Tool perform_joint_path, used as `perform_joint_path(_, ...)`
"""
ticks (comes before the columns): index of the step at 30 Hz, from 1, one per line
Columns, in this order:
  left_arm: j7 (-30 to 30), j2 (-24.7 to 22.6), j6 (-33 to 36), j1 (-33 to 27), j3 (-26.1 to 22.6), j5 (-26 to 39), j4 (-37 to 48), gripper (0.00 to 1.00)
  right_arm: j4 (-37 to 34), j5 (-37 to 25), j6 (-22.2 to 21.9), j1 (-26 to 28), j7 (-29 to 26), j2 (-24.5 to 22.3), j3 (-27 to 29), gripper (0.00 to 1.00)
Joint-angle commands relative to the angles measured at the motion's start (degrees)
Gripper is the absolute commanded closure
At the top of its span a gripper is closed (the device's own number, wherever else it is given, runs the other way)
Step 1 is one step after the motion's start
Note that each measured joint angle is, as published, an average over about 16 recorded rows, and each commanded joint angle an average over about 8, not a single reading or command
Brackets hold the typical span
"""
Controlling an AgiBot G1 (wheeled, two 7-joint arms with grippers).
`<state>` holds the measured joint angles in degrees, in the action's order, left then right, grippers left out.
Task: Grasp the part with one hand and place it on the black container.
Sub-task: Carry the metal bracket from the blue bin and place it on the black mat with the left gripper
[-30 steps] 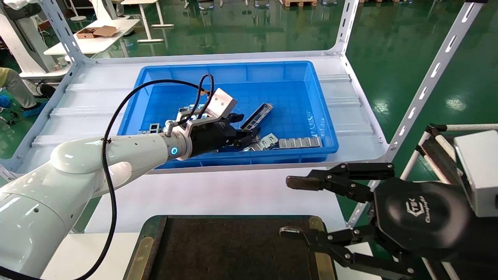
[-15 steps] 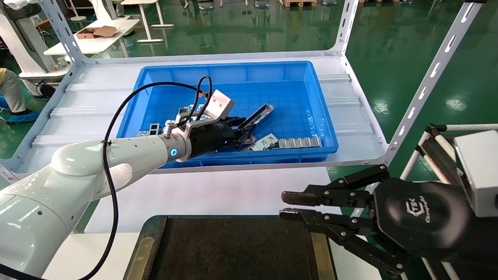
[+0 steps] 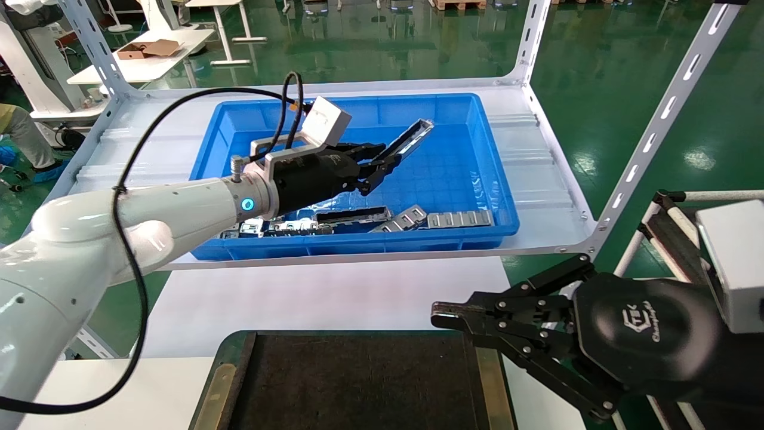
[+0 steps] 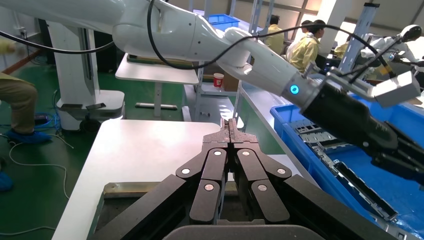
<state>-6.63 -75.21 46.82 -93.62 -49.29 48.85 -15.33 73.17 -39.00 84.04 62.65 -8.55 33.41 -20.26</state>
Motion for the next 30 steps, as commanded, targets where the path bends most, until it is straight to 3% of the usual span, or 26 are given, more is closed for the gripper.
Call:
perform_joint_path(1,-1.11,0.58,2.76,-0.58,0.67,-1.14,0.44,1.00,0.00,0.00,0.00,0.00,0.00,0.00,0.00,1.00)
perform_joint_path(10,-2.97,6.20,18.03,-0.04,1.97,-3.91,-0.87,1.00,0.00,0.01,0.00,0.00,0.01,0.00,-0.01,1.00)
perform_joint_path(18,-1.15,12.14,27.52,3.80,2.25,-5.74,-8.25,1.00,0.00,0.01,-0.01,0.00,0.01,-0.01,-0.02,1.00)
perform_joint_path(24,2.54,17.02,29.63,9.38,2.32,-7.47,-19.16,1.00,0.00,0.02,-0.01,0.01,0.01,-0.01,-0.02,1.00)
perform_joint_path(30,6.53,21.97,24.68,17.40,1.95,-8.26,-32.79,1.00,0.00,0.02,-0.01,0.01,0.01,-0.01,-0.03,1.00)
